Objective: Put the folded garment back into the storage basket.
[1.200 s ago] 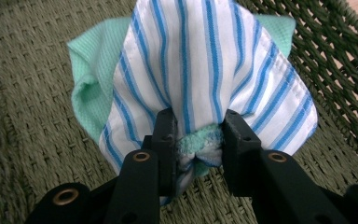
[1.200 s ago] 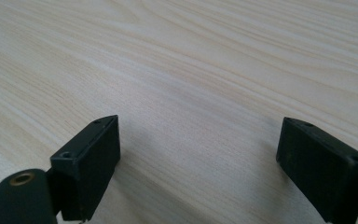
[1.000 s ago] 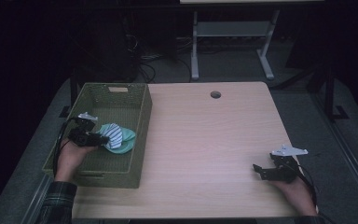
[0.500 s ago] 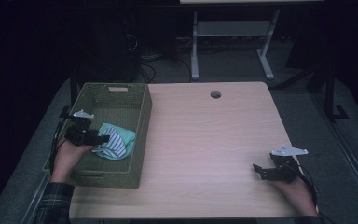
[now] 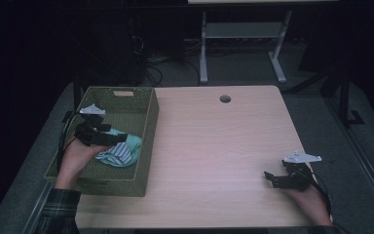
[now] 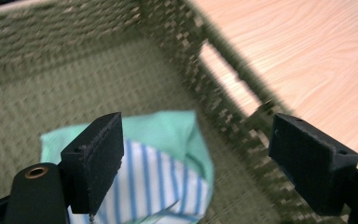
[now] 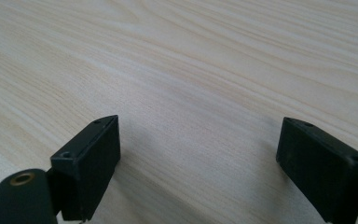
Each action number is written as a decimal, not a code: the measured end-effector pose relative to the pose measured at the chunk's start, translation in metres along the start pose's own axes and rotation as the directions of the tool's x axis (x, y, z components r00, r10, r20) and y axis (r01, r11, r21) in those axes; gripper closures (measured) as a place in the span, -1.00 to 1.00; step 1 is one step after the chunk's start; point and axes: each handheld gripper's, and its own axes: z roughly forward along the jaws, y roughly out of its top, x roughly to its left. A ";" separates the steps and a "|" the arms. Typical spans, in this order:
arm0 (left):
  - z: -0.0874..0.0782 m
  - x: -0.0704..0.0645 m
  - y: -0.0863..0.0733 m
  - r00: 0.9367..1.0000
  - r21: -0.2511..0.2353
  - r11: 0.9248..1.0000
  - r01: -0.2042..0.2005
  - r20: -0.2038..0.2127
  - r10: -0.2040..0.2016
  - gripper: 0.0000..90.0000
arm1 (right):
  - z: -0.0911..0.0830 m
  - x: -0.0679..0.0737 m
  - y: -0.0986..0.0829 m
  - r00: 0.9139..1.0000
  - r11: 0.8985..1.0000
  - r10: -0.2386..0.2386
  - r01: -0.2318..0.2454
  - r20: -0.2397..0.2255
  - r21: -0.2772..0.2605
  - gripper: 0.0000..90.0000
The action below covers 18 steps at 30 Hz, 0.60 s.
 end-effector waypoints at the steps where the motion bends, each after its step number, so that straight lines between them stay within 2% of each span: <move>1: 0.000 -0.005 0.003 1.000 -0.008 1.000 -0.009 0.008 0.009 -0.63 | 0.000 0.000 0.000 1.000 1.000 0.000 0.000 0.000 0.000 -0.71; 10: 0.007 -0.037 0.023 0.996 -0.031 0.997 -0.068 0.051 0.069 -0.63 | 0.000 0.000 0.000 1.000 1.000 0.000 0.000 0.000 0.000 -0.71; 18: 0.020 -0.067 0.037 0.989 -0.054 0.992 -0.112 0.092 0.116 -0.63 | 0.000 0.001 0.000 1.000 1.000 0.000 0.000 0.001 0.000 -0.71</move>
